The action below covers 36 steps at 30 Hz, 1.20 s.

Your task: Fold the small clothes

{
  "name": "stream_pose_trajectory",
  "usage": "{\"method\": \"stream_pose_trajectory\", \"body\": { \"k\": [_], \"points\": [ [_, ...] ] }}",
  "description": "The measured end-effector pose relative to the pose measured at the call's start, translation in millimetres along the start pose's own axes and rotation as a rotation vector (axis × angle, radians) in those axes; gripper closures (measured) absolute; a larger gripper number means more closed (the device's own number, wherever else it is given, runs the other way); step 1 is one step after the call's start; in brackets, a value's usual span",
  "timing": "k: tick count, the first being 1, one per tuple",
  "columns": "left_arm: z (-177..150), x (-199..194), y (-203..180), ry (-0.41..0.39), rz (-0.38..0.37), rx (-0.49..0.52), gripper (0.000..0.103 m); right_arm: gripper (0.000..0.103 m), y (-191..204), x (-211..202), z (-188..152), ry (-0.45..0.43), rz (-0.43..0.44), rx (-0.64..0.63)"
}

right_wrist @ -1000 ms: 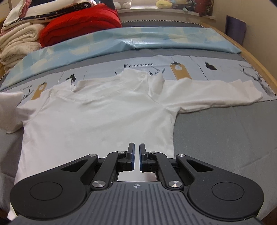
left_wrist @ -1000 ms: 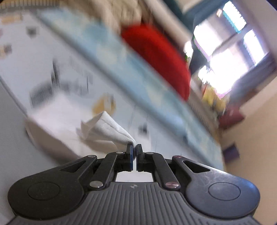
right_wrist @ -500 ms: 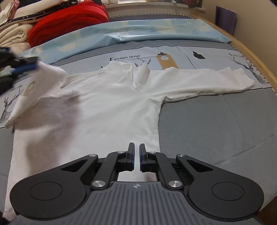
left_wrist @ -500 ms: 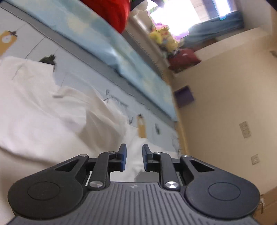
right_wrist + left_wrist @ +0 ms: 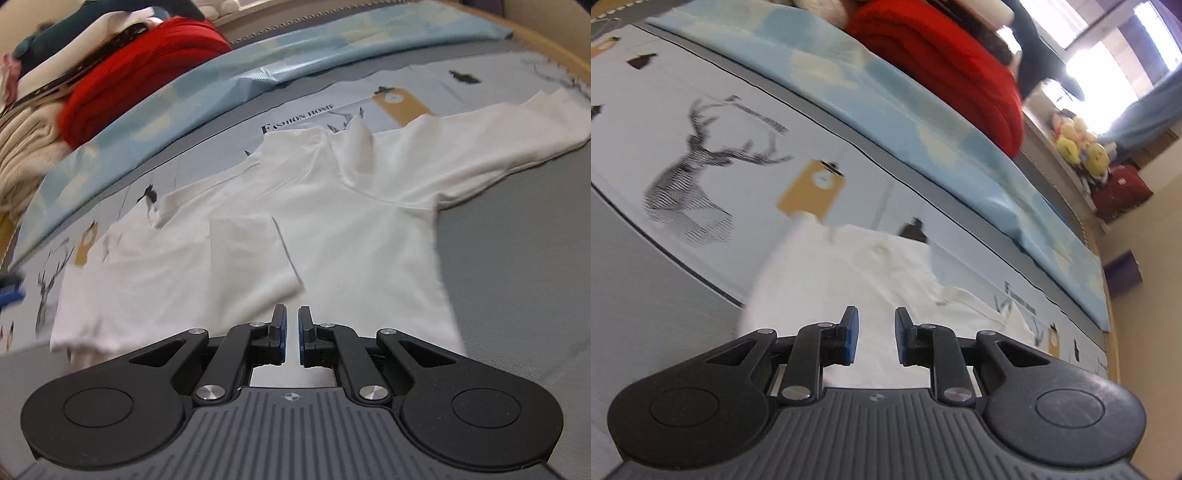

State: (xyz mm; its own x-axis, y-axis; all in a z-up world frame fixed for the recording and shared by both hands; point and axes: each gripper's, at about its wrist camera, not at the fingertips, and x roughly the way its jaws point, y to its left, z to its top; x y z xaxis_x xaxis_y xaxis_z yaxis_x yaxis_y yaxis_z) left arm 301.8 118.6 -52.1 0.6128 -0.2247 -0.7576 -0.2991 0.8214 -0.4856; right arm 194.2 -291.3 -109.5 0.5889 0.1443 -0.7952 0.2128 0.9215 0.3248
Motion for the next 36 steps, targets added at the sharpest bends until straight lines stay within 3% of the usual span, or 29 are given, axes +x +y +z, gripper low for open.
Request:
{"method": "stream_pose_trajectory", "body": {
  "k": [7,11,14,18,20,21,22,25,33,34,36],
  "points": [
    [18.8,-11.2,29.0,-0.016,0.059,-0.026,0.081,0.091,10.6,68.2,7.2,0.089,-0.039,0.059],
    [24.7,-11.8,38.7,-0.026,0.09,-0.04,0.081,0.098,24.9,74.3,14.7,0.028,-0.048,-0.009],
    [26.7,-8.4,38.2,-0.029,0.105,-0.032,0.081,0.099,37.3,64.7,26.5,-0.073,-0.034,-0.078],
    [25.7,0.7,34.5,-0.017,0.113,-0.03,0.081,0.099,38.3,15.6,57.2,-0.349,0.001,-0.091],
    [24.2,6.3,31.2,-0.012,0.117,-0.027,0.081,0.099,31.8,-1.5,64.0,-0.469,-0.065,-0.108],
    [23.3,9.8,29.0,-0.006,0.12,-0.025,0.081,0.099,25.4,1.1,66.2,-0.474,-0.128,-0.107],
    [21.9,13.7,26.7,0.001,0.121,-0.022,0.081,0.099,16.0,9.8,69.9,-0.433,-0.183,-0.089],
    [15.7,26.0,17.9,0.028,0.128,-0.004,0.081,0.099,-26.3,36.8,77.2,-0.281,-0.216,0.066],
    [-8.0,67.2,3.9,0.132,0.151,0.072,0.081,0.099,-51.3,50.8,84.9,-0.22,-0.19,0.085],
    [-11.1,73.7,6.4,0.151,0.171,0.077,0.081,0.099,-55.0,53.7,83.0,-0.183,-0.201,0.093],
    [-17.9,89.0,13.4,0.203,0.287,0.112,0.081,0.099,-57.8,60.7,77.0,-0.104,-0.224,0.112]
  ]
}}
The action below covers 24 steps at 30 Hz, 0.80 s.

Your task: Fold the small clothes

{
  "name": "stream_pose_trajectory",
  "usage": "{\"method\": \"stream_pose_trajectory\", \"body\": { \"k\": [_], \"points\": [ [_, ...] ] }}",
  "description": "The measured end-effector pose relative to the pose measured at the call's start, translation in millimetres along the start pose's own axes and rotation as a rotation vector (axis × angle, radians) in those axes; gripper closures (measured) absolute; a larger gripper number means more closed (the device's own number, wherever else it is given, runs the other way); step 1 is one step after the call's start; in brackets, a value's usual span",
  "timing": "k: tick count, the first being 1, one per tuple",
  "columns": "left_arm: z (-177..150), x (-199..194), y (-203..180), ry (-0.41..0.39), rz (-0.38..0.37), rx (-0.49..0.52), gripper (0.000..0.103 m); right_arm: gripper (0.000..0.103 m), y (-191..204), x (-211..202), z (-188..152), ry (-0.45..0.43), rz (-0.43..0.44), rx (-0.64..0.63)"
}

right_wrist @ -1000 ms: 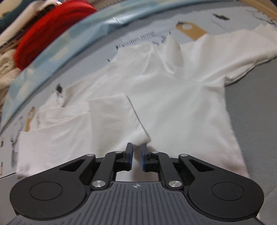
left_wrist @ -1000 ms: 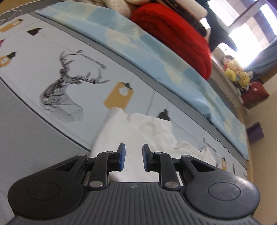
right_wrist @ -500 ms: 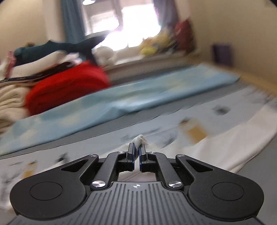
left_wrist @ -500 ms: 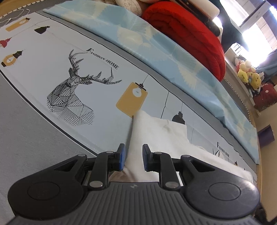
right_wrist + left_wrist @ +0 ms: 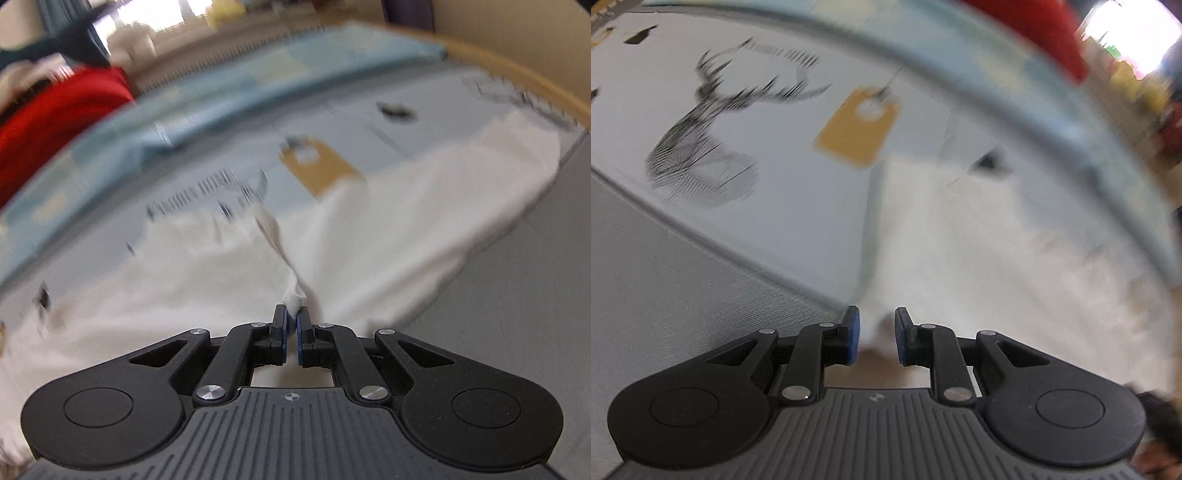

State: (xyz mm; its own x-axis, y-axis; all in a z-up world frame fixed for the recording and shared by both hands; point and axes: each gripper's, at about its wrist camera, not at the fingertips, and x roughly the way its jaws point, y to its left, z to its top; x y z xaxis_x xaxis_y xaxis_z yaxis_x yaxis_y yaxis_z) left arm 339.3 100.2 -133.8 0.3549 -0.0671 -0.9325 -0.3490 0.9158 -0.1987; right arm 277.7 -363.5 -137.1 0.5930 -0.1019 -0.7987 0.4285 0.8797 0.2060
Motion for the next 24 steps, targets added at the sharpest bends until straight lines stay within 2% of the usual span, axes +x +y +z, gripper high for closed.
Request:
{"method": "stream_pose_trajectory", "body": {
  "k": [1,4,7,9,11,13,14,16,18,20,22,24],
  "points": [
    [-1.7,6.5,2.9,0.015,0.055,-0.001,0.079,0.098,-4.5,3.5,0.3,0.029,0.003,0.021],
    [-2.1,1.9,2.2,-0.014,0.064,-0.048,0.081,0.092,-14.7,3.4,5.1,0.041,0.019,0.076],
    [-1.8,-18.1,-15.2,-0.118,0.004,-0.022,0.081,0.092,-31.1,-8.2,18.0,-0.061,-0.027,0.1],
    [-4.6,-21.5,-28.4,-0.142,-0.039,0.028,0.081,0.092,-51.1,-11.6,27.3,-0.109,-0.041,0.148],
    [-9.5,-8.6,-35.9,-0.09,-0.05,0.068,0.079,0.091,-77.2,-11.3,34.5,-0.137,-0.054,0.219],
    [-15.8,15.4,-33.2,0.028,0.024,0.063,0.08,0.089,-108.5,-8.1,43.5,-0.167,-0.062,0.292],
    [-17.0,21.3,-30.0,0.052,0.025,0.043,0.08,0.089,-123.5,-7.1,47.2,-0.184,-0.068,0.317],
    [-15.5,17.2,-30.9,0.034,0.023,0.051,0.08,0.088,-152.8,-3.0,55.4,-0.214,-0.085,0.354],
    [-13.7,8.3,-39.0,-0.008,0.023,0.103,0.079,0.074,-183.3,0.8,60.2,-0.242,-0.102,0.413],
    [-15.7,5.2,-44.6,-0.016,0.023,0.138,0.079,0.064,-211.1,7.1,60.4,-0.265,-0.126,0.48],
    [-18.6,7.3,-48.5,0.0,0.01,0.149,0.079,0.064,-233.5,18.5,61.0,-0.266,-0.137,0.525],
    [-18.8,10.0,-49.7,0.019,0.001,0.148,0.079,0.064,-249.7,30.1,61.9,-0.275,-0.102,0.555]
  ]
}}
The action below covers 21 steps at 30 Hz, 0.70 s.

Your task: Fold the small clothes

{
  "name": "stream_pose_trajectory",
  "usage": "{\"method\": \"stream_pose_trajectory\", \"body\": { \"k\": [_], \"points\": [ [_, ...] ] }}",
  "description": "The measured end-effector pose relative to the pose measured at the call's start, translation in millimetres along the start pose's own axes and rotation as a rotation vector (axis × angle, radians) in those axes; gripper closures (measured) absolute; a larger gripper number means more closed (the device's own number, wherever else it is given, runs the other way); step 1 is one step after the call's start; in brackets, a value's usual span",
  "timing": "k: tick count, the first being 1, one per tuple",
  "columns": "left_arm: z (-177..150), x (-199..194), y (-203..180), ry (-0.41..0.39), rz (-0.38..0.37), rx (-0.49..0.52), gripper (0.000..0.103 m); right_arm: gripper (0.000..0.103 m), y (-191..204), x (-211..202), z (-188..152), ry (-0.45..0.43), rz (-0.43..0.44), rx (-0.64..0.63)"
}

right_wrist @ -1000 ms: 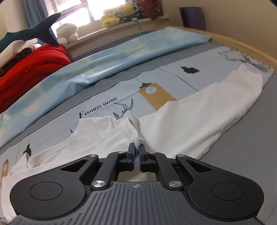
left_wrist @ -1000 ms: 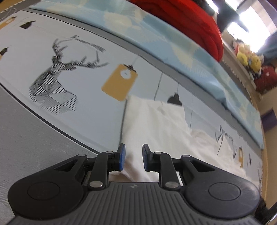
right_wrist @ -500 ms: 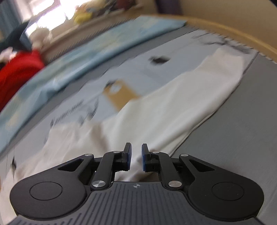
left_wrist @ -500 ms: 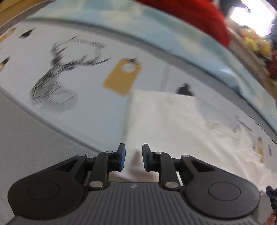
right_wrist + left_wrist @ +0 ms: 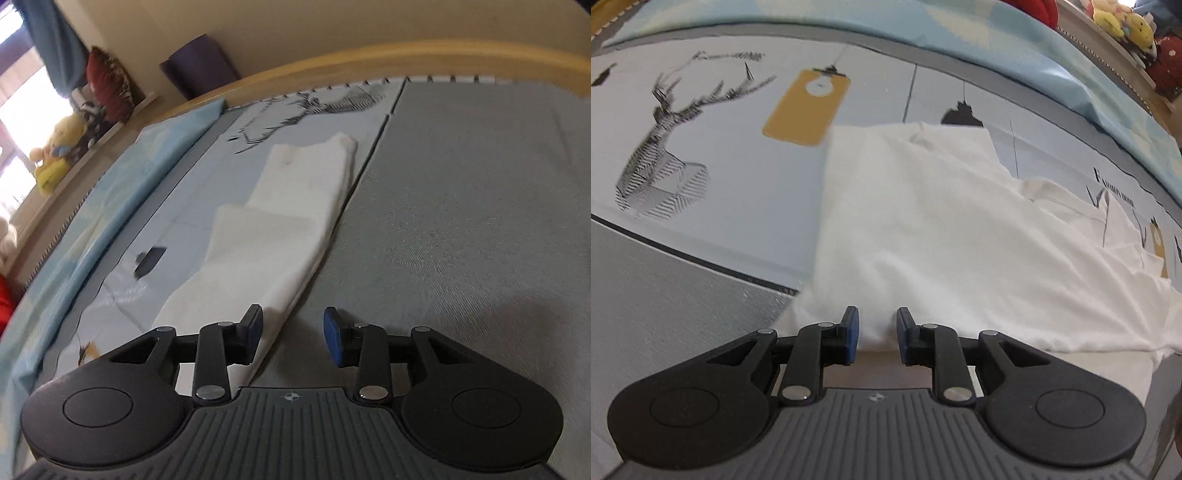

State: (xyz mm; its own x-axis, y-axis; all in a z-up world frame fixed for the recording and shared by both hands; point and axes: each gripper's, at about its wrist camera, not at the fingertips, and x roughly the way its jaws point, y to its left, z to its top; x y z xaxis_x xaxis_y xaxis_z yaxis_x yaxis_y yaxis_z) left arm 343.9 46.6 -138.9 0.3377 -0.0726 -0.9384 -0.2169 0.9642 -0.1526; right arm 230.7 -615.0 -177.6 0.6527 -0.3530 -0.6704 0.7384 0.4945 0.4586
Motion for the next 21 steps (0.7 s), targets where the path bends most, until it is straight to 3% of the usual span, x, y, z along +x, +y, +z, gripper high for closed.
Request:
{"method": "stream_pose_trajectory", "body": {
  "k": [5,7,9,11,14,16,19,21],
  "points": [
    [-0.5,3.7,-1.7,0.007,0.009,0.005,0.078,0.068,-14.2,22.5,17.3,-0.047,0.078,0.063],
    [0.3,4.5,-2.1,0.008,0.008,0.007,0.078,0.079,-18.7,27.3,19.7,-0.061,0.079,0.098],
    [1.1,4.3,-1.0,0.008,0.005,0.01,0.078,0.099,-16.8,29.3,20.7,-0.071,0.051,0.092],
    [2.3,2.6,1.7,0.005,0.005,0.005,0.078,0.099,-10.1,26.4,20.4,-0.097,0.019,0.051],
    [5.9,-4.3,9.0,-0.01,-0.003,-0.021,0.078,0.099,31.9,6.5,14.3,-0.208,-0.046,-0.125],
    [9.1,-11.0,13.8,-0.024,-0.011,-0.037,0.078,0.099,74.8,-13.2,4.9,-0.277,-0.032,-0.268],
    [13.1,-20.3,21.6,-0.039,-0.026,-0.06,0.078,0.099,151.3,-52.9,-35.1,-0.319,0.096,-0.498],
    [15.2,-25.9,28.8,-0.045,-0.034,-0.081,0.078,0.099,198.9,-86.8,-79.7,-0.312,0.256,-0.64]
  ]
}}
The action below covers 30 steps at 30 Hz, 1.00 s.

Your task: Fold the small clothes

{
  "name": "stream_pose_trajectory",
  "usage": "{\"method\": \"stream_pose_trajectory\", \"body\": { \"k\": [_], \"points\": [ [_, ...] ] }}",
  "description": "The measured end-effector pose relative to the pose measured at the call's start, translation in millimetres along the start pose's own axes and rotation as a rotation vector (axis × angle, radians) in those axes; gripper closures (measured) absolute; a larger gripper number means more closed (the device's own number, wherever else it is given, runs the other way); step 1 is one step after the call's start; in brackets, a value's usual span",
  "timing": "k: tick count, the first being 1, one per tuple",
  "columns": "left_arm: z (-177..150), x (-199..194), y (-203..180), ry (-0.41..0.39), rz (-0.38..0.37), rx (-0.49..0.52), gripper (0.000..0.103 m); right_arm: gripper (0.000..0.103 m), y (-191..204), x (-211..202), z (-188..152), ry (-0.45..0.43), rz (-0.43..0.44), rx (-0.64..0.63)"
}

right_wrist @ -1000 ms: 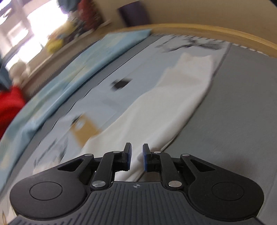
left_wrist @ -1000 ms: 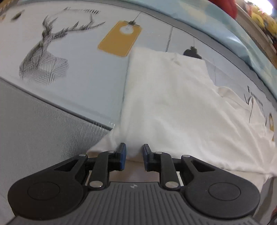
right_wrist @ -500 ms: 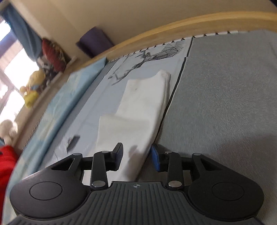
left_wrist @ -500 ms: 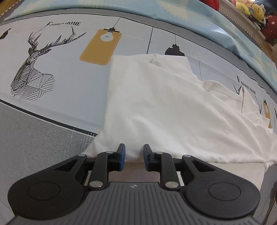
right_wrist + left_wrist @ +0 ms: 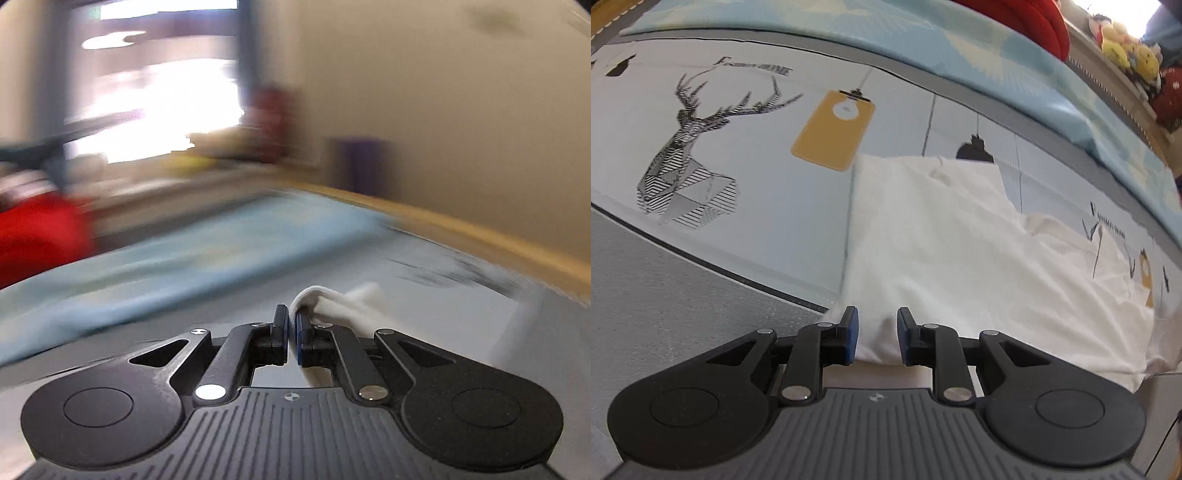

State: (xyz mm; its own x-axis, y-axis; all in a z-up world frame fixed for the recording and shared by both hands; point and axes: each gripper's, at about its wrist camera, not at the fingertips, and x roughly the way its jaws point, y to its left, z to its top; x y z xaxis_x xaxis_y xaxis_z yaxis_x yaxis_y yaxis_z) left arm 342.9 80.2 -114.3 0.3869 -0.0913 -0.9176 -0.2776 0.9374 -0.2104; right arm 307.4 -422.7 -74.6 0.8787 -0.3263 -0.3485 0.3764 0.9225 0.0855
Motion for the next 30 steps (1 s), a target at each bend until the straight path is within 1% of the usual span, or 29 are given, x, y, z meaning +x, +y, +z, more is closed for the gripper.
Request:
{"method": "stream_pose_trajectory", "body": {
  "k": [2,3,5,6,7,8,9,10,11,12,13,15,16,17,18,20,22,24,26,28,30],
  "points": [
    [3.3,-5.4,7.4,-0.006,-0.012,-0.027,0.078,0.099,78.5,-36.9,-8.4,-0.022,0.22,-0.134],
    [4.7,-8.0,11.4,-0.009,-0.017,-0.042,0.078,0.099,112.9,-56.0,-17.1,-0.019,0.332,-0.185],
    [7.1,-12.7,19.0,-0.014,-0.027,-0.068,0.078,0.099,166.9,-87.2,-39.4,0.03,0.534,-0.246],
    [8.7,-15.1,22.7,-0.017,-0.035,-0.079,0.078,0.099,194.1,-102.0,-57.5,0.09,0.642,-0.277],
    [9.7,-17.2,26.0,-0.019,-0.044,-0.088,0.078,0.099,212.1,-110.0,-72.0,0.156,0.701,-0.304],
    [10.7,-19.1,29.1,-0.019,-0.05,-0.097,0.078,0.098,229.0,-116.8,-88.9,0.245,0.742,-0.33],
    [11.6,-20.8,32.4,-0.02,-0.057,-0.107,0.078,0.097,243.3,-120.4,-107.2,0.37,0.781,-0.351],
    [12.5,-22.3,35.3,-0.02,-0.064,-0.118,0.078,0.098,252.7,-121.1,-121.3,0.489,0.802,-0.383],
    [12.9,-23.5,37.7,-0.02,-0.07,-0.126,0.078,0.097,259.3,-123.1,-132.4,0.574,0.775,-0.438],
    [13.9,-25.1,39.6,-0.021,-0.082,-0.134,0.078,0.097,262.2,-126.3,-137.8,0.62,0.724,-0.491],
    [14.3,-26.1,40.5,-0.022,-0.091,-0.14,0.078,0.097,260.9,-130.3,-138.2,0.653,0.68,-0.525],
    [15.0,-26.6,40.1,-0.025,-0.107,-0.148,0.078,0.089,251.3,-136.9,-121.2,0.679,0.649,-0.499],
    [14.6,-26.2,39.3,-0.027,-0.118,-0.155,0.078,0.086,243.4,-141.5,-110.7,0.678,0.631,-0.469],
    [14.3,-25.0,38.1,-0.028,-0.129,-0.162,0.078,0.08,238.7,-147.3,-101.5,0.673,0.609,-0.439],
    [13.8,-23.5,35.8,-0.027,-0.143,-0.171,0.078,0.074,227.6,-147.6,-89.4,0.663,0.579,-0.386],
    [11.8,-20.5,27.9,-0.027,-0.166,-0.174,0.078,0.068,197.2,-147.4,-76.8,0.623,0.532,-0.248],
    [9.1,-17.9,16.7,-0.038,-0.187,-0.158,0.078,0.068,169.6,-136.5,-80.7,0.613,0.462,-0.128],
    [6.0,-14.5,2.5,-0.046,-0.207,-0.129,0.078,0.067,158.2,-114.8,-89.0,0.651,0.372,-0.066],
    [2.8,-9.9,-12.2,-0.06,-0.237,-0.102,0.078,0.067,147.9,-98.4,-88.5,0.651,0.356,0.002],
    [1.0,-4.0,-27.9,-0.065,-0.241,-0.076,0.078,0.067,136.1,-85.4,-82.4,0.638,0.312,0.056],
    [0.4,-0.5,-41.7,-0.093,-0.254,-0.056,0.077,0.067,123.3,-74.9,-78.7,0.64,0.263,0.11]
  ]
}}
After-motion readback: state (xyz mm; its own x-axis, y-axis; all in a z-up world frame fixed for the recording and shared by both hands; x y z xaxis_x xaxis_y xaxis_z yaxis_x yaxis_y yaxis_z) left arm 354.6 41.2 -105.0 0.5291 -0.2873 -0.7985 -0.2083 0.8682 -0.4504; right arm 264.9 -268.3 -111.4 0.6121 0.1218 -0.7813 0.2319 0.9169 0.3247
